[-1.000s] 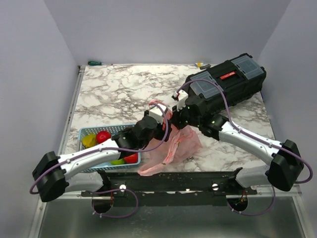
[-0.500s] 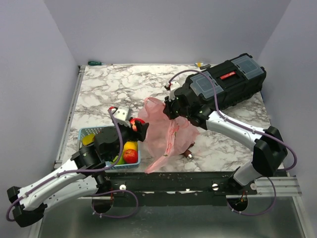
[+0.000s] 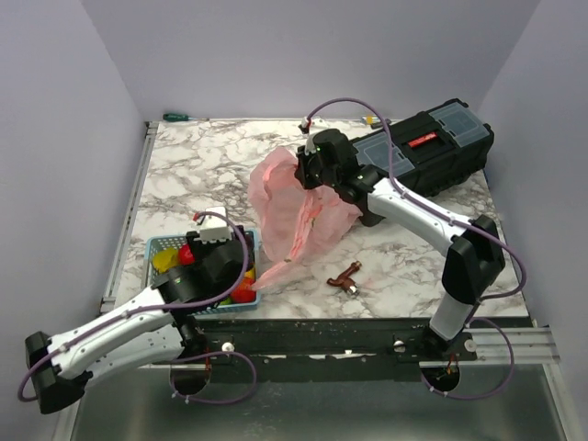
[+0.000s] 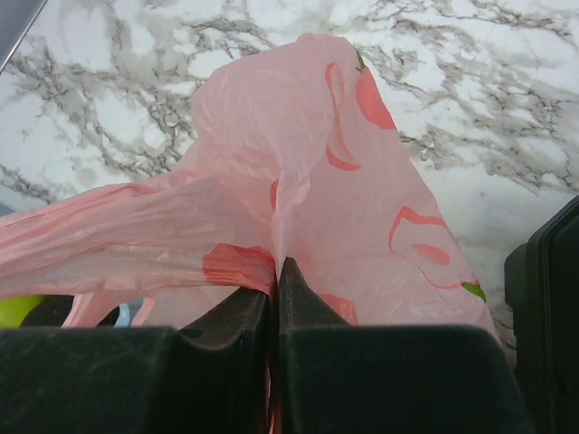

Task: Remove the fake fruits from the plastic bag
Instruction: Place the plastic bag at the center of the board.

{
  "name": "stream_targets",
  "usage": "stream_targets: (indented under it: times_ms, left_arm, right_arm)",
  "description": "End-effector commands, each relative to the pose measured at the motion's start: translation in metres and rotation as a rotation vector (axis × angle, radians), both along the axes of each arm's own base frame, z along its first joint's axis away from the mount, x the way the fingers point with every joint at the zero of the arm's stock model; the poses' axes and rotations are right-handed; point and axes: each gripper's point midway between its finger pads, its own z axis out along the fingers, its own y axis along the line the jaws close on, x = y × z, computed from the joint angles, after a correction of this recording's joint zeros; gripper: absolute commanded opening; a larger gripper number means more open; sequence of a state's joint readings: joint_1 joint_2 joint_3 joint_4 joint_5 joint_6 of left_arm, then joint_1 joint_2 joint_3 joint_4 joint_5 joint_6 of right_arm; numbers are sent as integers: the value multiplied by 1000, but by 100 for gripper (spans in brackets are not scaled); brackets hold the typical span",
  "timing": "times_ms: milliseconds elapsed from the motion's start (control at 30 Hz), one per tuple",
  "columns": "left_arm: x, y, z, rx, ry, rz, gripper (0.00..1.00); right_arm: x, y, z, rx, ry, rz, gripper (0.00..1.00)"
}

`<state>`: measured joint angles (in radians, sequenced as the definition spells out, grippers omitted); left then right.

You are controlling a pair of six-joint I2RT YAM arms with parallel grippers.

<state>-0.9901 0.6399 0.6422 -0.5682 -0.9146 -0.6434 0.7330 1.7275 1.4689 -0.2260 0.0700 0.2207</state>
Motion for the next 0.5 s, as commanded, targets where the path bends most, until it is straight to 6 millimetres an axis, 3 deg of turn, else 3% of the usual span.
stream_targets:
  times_ms: [0,167,267,333,467]
  left_arm:
    - [-3,31,-34,75,89,251,0]
    - [-4,28,-53,60,134,304,0]
    - [-4,25,-58,45,140,304,5]
    - [-5,25,-58,30,145,301,17]
    - [-8,27,-55,-7,134,295,51]
  right_arm:
    - [15,-4,-3,-60,13,-52,11]
    - [19,-7,-3,-95,8,-57,21]
    - [12,-7,-6,-100,29,-32,43]
    - [5,-10,-8,-104,43,-22,58]
    - [-9,-19,-1,-81,48,-24,74]
